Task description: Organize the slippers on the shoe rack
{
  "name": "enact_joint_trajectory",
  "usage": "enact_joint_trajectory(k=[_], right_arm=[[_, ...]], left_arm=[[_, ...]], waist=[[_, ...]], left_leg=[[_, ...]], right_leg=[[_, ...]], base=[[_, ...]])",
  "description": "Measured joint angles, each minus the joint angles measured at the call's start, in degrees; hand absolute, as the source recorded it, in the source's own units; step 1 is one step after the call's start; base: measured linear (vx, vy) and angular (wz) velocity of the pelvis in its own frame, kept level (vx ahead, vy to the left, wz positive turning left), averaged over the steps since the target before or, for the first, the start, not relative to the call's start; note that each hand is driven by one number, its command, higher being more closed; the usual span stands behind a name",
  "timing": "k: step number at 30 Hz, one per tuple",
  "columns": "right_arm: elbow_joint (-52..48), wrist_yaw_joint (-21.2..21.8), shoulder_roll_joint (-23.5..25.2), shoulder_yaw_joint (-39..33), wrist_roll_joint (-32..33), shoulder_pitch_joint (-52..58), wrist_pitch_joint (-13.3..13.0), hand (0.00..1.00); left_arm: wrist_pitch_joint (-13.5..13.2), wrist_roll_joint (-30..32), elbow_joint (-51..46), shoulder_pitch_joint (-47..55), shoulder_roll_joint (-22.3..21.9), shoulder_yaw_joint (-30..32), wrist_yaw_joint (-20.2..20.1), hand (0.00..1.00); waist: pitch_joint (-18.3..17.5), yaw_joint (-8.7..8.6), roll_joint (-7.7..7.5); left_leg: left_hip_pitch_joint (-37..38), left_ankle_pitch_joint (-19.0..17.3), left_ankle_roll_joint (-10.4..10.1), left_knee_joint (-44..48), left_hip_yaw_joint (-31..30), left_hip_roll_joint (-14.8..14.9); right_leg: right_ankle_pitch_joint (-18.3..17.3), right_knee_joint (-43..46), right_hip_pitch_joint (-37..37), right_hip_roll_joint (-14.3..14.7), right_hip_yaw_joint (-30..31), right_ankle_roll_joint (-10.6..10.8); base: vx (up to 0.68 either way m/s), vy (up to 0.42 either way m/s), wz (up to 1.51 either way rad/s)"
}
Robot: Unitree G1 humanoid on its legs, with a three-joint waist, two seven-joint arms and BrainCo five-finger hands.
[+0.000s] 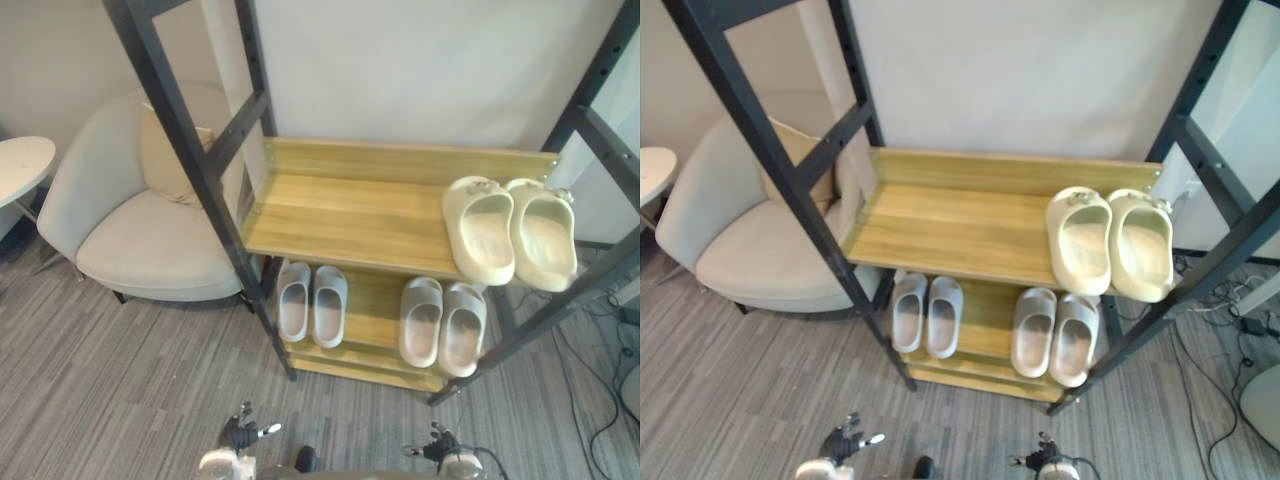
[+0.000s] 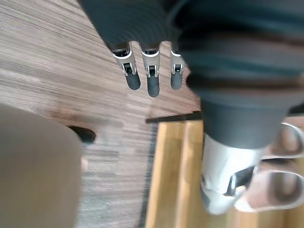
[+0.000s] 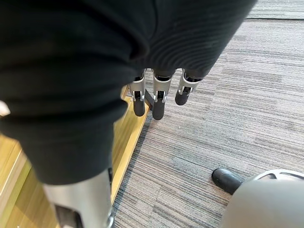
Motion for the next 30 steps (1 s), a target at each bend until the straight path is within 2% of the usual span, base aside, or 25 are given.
enact_joint_trajectory(k=[5, 8, 9, 11, 12, 13, 14, 15, 16, 18, 19, 20, 22, 23, 26, 30], right_arm=[[0.02, -0.01, 0.27, -1.34, -0.24, -0.17, 0.05, 0.0], [0.03, -0.06, 0.47, -1.63, -0.24, -0.64, 0.04, 0.0], [0.03, -0.15, 0.55, -1.72, -0.24, -1.09, 0.06, 0.0], [0.02, -0.29, 0.64, -2.12, -0.25, -1.34, 0.22, 0.0], [-0.2, -0.27, 0.96, -2.28, -0.13, -1.3, 0.35, 0.0], [-1.95, -0.38, 0.92, -2.33, -0.24, -1.34, 0.53, 0.0], [-4.77, -0.5, 1.83, -2.08, -0.22, -0.93, 0.49, 0.0], [-5.69, -0.58, 2.52, -1.98, -0.15, -0.5, 0.31, 0.0], [-6.59, -0.64, 2.76, -1.69, -0.14, 0.02, 0.24, 0.0], [-6.66, -0.82, 3.23, -1.59, -0.06, 0.56, 0.34, 0.0], [-6.67, -0.85, 3.64, -1.6, 0.15, 0.68, 0.32, 0.0], [-6.31, -0.9, 3.7, -1.83, 0.5, 0.43, 0.35, 0.0], [-6.26, -0.96, 3.71, -3.82, 0.94, -0.18, 0.75, 0.0], [-6.28, -0.96, 3.69, -3.81, 0.95, -0.56, 0.84, 0.0], [-6.87, -1.14, 4.79, -3.8, 1.02, -1.44, 0.81, 0.0], [-7.06, -2.3, 4.89, -3.77, 2.34, -2.61, 0.78, 0.0]], left_arm=[[-0.21, 0.66, 2.73, -0.81, -1.35, 3.8, 1.15, 0.0], [-0.44, 0.61, 3.79, -1.01, -1.43, 5.78, 1.84, 0.0], [-0.6, 0.59, 3.78, -1.05, -1.73, 7.05, 2.13, 0.0], [-1.3, 0.53, 3.69, -1.3, -1.98, 8.34, 2.42, 0.0], [-1.26, 0.53, 3.68, -1.44, -2.36, 8.85, 2.6, 0.0], [-1.32, 0.49, 3.25, -1.47, -3.15, 9.45, 2.74, 0.0], [-1.24, 0.51, 2.4, -2.07, -2.87, 9.55, 3.47, 0.0], [-1.21, 0.52, 2.37, -3.14, -3.48, 9.47, 3.6, 0.0], [-1.21, 0.53, 2.29, -3.97, -4.11, 9.49, 3.61, 0.0], [-1.19, 0.63, 1.13, -4.91, -5.53, 9.47, 3.65, 0.0], [-1.22, 0.66, 0.89, -4.97, -5.76, 9.52, 3.67, 0.0], [-1.14, 0.87, 1.47, -5.8, -6.26, 10.27, 3.68, 0.0], [-1.26, 1.08, 1.46, -5.84, -8.47, 10.63, 3.72, 0.0], [-1.22, 1.08, 1.58, -5.7, -8.91, 10.71, 3.73, 0.0], [-1.21, 1.06, 2.21, -6.13, -9.17, 11.55, 3.76, 0.0], [-1.31, 1.06, 2.12, -7.22, -10.24, 11.59, 3.72, 0.0]], waist=[[0.13, 0.12, -0.06], [0.51, 0.34, -0.69], [0.79, 0.46, -0.91], [1.92, 0.54, -1.77], [2.33, 0.7, -1.5], [2.7, 0.76, -1.09], [3.65, 0.49, -1.99], [3.49, 0.39, -2.46], [3.45, 0.4, -2.75], [3.44, 0.5, -3.56], [3.29, 0.52, -4.72], [3.78, 0.47, -3.89], [3.24, 0.79, -0.93], [3.22, 0.81, -0.25], [3.29, 1.27, 0.08], [3.82, 2.15, -0.69]], left_leg=[[-0.03, -0.56, 0.14, 0.0, 0.87, -0.03], [-0.33, -1.65, 0.43, 0.13, 1.68, -0.45], [-1.35, -2.93, 0.89, 1.99, 2.19, -1.09], [-2.2, -5.87, 2.07, 6.11, 2.35, -2.37], [-2.31, -6.64, 2.2, 7.23, 2.25, -2.77], [-2.31, -8.2, 2.67, 9.23, 1.89, -3.5], [-2.16, -10.26, 2.94, 13.04, -0.92, -4.78], [-3.19, -11.2, 2.72, 15.56, -3.85, -5.01], [-3.91, -11.53, 2.54, 16.6, -6.03, -5.39], [-4.61, -11.81, 1.87, 17.24, -11.64, -7.02], [-4.93, -12.06, 1.42, 17.31, -13.47, -8.24], [-4.8, -12.3, 0.89, 17.55, -15.2, -8.04], [-5.5, -11.73, -0.16, 15.93, -17.12, -5.91], [-5.86, -11.38, -0.7, 15.11, -17.41, -5.12], [-5.52, -9.85, -2.73, 12.89, -18.27, -2.84], [-6.93, -7.57, -3.96, 13.73, -17.13, -2.52]], right_leg=[[-0.42, 0.03, -0.49, -0.02, 1.07, 0.6], [-1.56, 2.33, -2.03, -0.56, 2.08, 0.62], [-3.27, 6.04, -3.9, -1.63, 2.38, 0.95], [-6.68, 14.9, -6.37, -4.23, 2.95, 3.24], [-7.38, 21.47, -8.83, -5.22, 3.8, 4.34], [-6.98, 34.54, -14.11, -6.83, 6.48, 4.17], [-8.16, 47.63, -21.16, -5.09, 15.47, 2.95], [-10.15, 47.56, -22.62, -2.36, 20.16, 2.79], [-11.07, 45.65, -23.39, -1.05, 22.61, 2.79], [-10.3, 34.97, -22.7, -0.74, 25.73, 2.33], [-8.25, 28.82, -21.54, -1.98, 25.8, 1.38], [-9.03, 28.08, -20.37, -2.67, 23.44, 1.27], [-8.5, 24.91, -19.36, -2.05, 19.02, 0.39], [-8.27, 24.3, -19.32, -1.51, 18.14, 0.03], [-7.25, 20.81, -16.45, -0.34, 14.03, -1.21], [-5.83, 15.7, -12.12, -0.33, 8.04, -2.16]], base=[[0.01, 0.001, -0.12], [0.06, 0.028, -0.14], [0.08, 0.055, -0.12], [0.08, 0.038, -0.04], [0.06, 0.069, 0.09], [0.13, 0.052, 0.57], [0.2, 0.029, 1.1], [0.23, -0.07, 1.53], [0.15, -0.102, 1.6], [0.13, -0.206, 1.51], [0.12, -0.265, 1.26], [0.12, -0.252, 1.1], [0.14, -0.225, 0.89], [0.12, -0.189, 0.57], [0.14, -0.133, 0.57], [0.07, -0.047, 0.71]])
